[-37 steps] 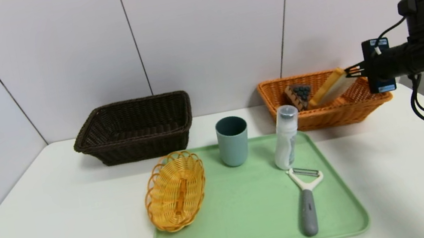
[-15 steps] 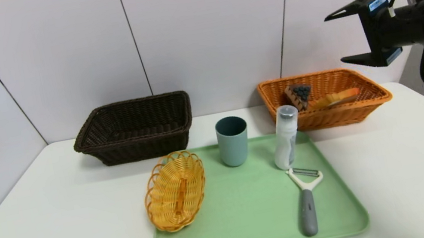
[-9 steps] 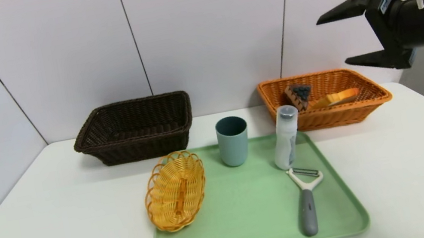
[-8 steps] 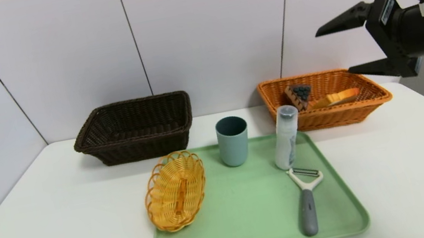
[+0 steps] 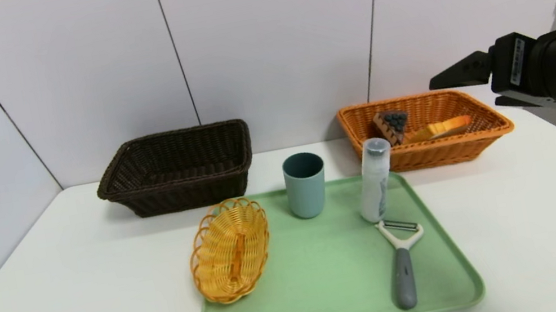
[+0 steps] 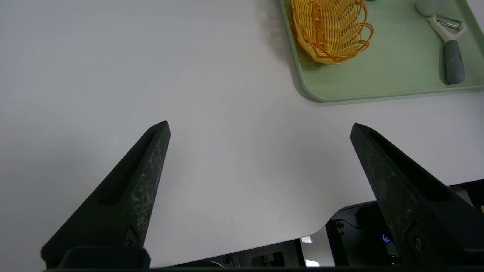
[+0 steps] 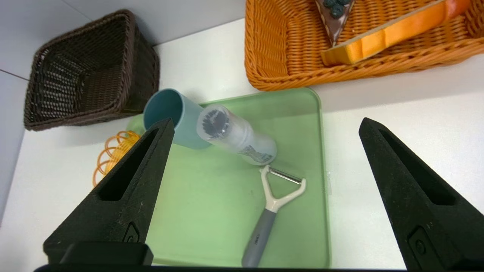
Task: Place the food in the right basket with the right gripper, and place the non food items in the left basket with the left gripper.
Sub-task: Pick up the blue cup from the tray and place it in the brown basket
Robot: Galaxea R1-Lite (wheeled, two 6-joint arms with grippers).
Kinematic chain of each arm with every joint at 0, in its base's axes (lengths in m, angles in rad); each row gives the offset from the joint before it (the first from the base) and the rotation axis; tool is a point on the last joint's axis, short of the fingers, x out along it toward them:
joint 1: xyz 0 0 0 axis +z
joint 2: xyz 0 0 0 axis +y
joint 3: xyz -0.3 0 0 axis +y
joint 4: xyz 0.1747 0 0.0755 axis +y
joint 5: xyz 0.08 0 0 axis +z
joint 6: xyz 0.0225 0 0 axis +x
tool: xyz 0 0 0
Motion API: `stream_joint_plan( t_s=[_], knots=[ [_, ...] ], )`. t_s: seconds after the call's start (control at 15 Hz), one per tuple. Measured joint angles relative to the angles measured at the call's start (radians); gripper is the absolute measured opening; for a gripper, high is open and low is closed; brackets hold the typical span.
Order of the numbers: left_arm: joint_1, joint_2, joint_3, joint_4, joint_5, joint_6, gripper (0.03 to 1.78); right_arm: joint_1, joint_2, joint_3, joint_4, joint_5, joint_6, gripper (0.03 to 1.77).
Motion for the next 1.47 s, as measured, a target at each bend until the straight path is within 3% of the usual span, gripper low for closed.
stream_joint_plan(
  t_s=[0.27, 0.47, 1.07, 1.47],
  knots=[
    [0.000, 0.001, 0.000, -0.001, -0.002, 0.000, 1.69, 0.007, -0.016, 0.111, -0.055, -0.050, -0.143, 1.69],
    [0.000, 0.005, 0.000, -0.001, -0.002, -0.002, 1.69, 0.046, -0.027, 0.228, -0.219, -0.052, -0.258, 1.69],
    [0.000, 0.027, 0.003, -0.002, 0.002, -0.019, 1.69, 0.122, -0.056, 0.627, -0.640, -0.063, -0.379, 1.69],
    [0.000, 0.030, 0.006, -0.004, 0.001, -0.019, 1.69, 0.149, -0.059, 0.777, -0.863, -0.054, -0.395, 1.69]
  ],
)
